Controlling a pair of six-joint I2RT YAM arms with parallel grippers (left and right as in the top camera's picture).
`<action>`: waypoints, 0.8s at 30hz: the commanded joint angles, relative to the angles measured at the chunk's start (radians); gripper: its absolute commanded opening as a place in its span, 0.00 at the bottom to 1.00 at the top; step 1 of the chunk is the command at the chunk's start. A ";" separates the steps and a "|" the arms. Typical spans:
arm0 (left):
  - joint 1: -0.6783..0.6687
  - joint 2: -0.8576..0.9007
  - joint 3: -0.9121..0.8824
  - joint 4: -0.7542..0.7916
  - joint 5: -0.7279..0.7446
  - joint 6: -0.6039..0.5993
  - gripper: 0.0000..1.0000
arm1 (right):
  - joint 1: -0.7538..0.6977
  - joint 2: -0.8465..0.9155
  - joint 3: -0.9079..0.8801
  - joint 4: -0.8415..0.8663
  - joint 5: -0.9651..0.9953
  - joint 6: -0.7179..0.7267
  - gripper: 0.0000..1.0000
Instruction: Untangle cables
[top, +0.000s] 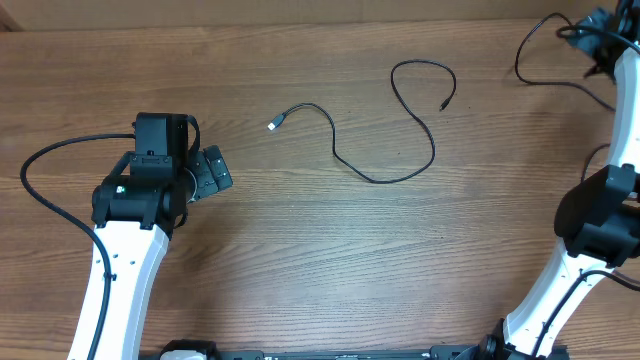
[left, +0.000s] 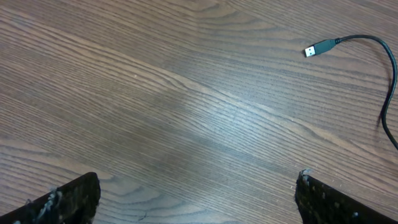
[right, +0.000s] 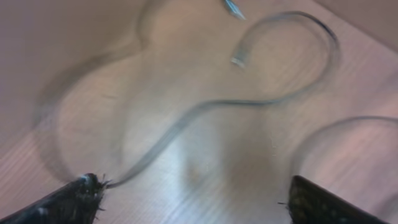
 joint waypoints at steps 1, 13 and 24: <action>0.005 0.003 -0.001 0.001 0.003 -0.017 1.00 | -0.029 0.014 -0.073 -0.024 0.111 0.108 0.52; 0.005 0.003 -0.001 0.001 0.003 -0.017 1.00 | -0.076 0.014 -0.491 0.270 0.101 0.035 0.04; 0.005 0.003 -0.001 0.001 0.003 -0.017 1.00 | -0.106 0.014 -0.662 0.361 0.105 -0.051 0.04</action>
